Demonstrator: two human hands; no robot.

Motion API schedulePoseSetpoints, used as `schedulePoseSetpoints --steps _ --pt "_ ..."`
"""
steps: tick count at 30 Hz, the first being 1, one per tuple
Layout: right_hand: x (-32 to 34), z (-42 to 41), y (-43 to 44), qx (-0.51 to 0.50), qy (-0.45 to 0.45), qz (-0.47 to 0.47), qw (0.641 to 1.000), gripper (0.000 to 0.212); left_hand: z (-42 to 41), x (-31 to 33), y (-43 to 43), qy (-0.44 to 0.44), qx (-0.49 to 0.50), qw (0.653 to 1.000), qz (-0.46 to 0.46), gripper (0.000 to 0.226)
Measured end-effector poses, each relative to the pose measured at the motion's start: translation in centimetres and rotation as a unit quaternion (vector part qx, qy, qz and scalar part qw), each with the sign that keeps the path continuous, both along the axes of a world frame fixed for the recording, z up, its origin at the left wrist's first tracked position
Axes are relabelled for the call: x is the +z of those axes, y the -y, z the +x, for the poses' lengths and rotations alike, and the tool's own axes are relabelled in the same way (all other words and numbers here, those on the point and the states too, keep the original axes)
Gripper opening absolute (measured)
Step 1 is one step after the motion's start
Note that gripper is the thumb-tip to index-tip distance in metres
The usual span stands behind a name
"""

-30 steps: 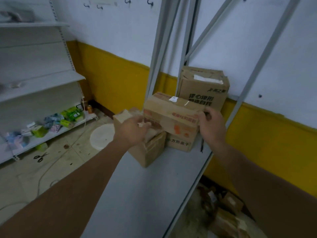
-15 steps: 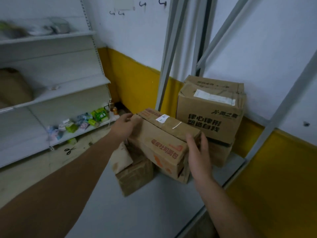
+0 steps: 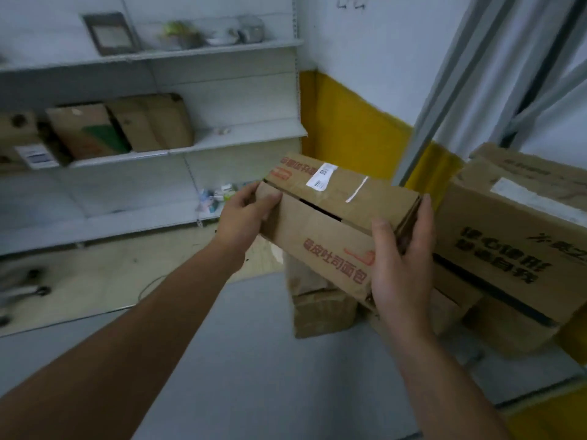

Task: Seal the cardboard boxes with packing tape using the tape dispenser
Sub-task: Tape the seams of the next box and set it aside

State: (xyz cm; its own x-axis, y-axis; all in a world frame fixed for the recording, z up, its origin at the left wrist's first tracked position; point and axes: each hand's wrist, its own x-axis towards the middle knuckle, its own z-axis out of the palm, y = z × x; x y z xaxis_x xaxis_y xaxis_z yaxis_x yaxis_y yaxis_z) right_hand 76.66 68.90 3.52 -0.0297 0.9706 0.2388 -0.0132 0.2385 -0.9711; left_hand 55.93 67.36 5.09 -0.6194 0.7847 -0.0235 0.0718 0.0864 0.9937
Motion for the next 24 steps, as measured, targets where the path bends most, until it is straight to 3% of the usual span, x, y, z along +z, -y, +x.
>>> schedulePoseSetpoints --steps 7,12,15,18,21,24 --pt "0.3 -14.3 10.3 0.164 0.002 -0.004 0.986 0.064 -11.2 0.5 18.4 0.001 0.184 0.983 0.004 0.031" --pt "-0.5 -26.3 23.7 0.311 0.018 -0.060 0.948 0.076 -19.2 0.0 37.2 -0.004 0.314 0.949 -0.016 0.020" --pt "-1.1 -31.9 30.2 0.390 0.020 -0.096 0.915 0.061 -22.6 -0.8 46.0 0.006 0.370 0.928 -0.034 0.030" --pt "-1.8 -36.1 34.6 0.439 0.036 -0.123 0.889 0.054 -25.4 -1.7 51.7 0.038 0.402 0.914 -0.046 0.038" --pt "-2.9 -40.1 36.6 0.457 0.056 -0.132 0.878 0.062 -28.4 -3.0 54.4 0.070 0.410 0.908 -0.045 0.041" --pt "-4.3 -44.1 36.9 0.463 0.070 -0.143 0.872 0.055 -31.6 -4.5 55.4 0.084 0.411 0.906 -0.056 0.042"
